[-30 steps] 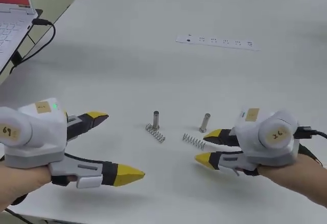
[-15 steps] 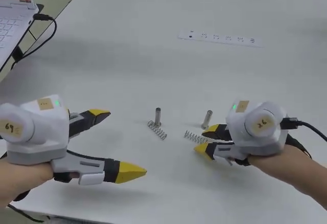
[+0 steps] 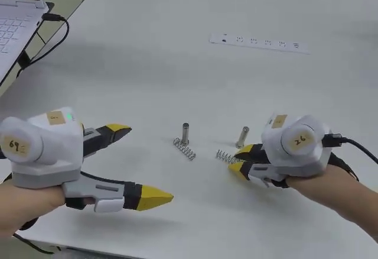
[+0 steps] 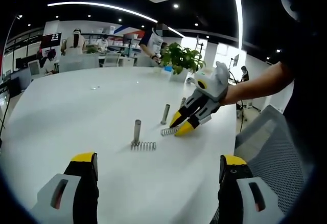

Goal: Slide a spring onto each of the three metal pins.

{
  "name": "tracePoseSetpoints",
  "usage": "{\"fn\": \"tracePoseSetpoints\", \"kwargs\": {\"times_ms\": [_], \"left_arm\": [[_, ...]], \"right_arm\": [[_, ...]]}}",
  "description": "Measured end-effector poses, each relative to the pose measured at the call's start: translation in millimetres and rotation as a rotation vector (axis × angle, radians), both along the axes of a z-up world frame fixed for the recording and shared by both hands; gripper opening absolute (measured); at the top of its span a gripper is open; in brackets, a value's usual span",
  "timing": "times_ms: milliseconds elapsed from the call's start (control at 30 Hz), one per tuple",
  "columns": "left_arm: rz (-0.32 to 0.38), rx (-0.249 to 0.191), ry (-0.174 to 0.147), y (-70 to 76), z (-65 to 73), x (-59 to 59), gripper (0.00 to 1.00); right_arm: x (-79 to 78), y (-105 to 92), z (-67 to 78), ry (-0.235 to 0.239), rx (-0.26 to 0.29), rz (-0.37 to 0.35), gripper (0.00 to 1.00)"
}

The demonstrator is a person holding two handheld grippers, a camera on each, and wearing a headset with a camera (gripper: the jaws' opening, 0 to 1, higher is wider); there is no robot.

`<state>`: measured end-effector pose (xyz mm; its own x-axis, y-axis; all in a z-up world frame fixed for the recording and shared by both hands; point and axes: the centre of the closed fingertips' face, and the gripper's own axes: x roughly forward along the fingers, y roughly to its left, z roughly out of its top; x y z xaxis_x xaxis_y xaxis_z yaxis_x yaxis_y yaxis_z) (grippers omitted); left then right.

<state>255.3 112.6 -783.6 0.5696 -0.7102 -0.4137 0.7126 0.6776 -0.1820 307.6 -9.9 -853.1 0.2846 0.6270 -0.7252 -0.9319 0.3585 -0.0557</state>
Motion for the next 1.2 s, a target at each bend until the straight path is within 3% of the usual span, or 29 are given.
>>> {"fn": "tracePoseSetpoints", "kwargs": {"times_ms": [367,700,900,1067,1167,1200], "left_arm": [[-0.001,0.004,0.002,-0.3,0.6,-1.1,0.96],[-0.014,-0.017,-0.033,-5.3,17.4,1.9,0.95],[-0.034,-0.007,-0.039,-11.8,18.9,1.5,0.94],[-0.071,0.001,-0.028,-19.1,18.4,-4.7,0.89],[-0.141,-0.049,0.035,-31.2,19.6,-17.2,0.78],[-0.166,-0.057,0.035,-34.9,21.2,-19.7,0.73]], "right_arm": [[-1.4,0.1,0.2,0.004,0.003,0.011,0.09],[-8.3,-11.2,24.1,-0.011,0.019,0.021,0.08],[-14.6,-19.5,39.9,-0.010,0.025,0.035,0.08],[-19.8,-26.2,50.4,-0.008,0.029,0.050,0.08],[-24.8,-28.4,54.5,0.008,0.039,0.067,0.08],[-25.9,-29.4,55.5,0.011,0.040,0.068,0.08]]}}
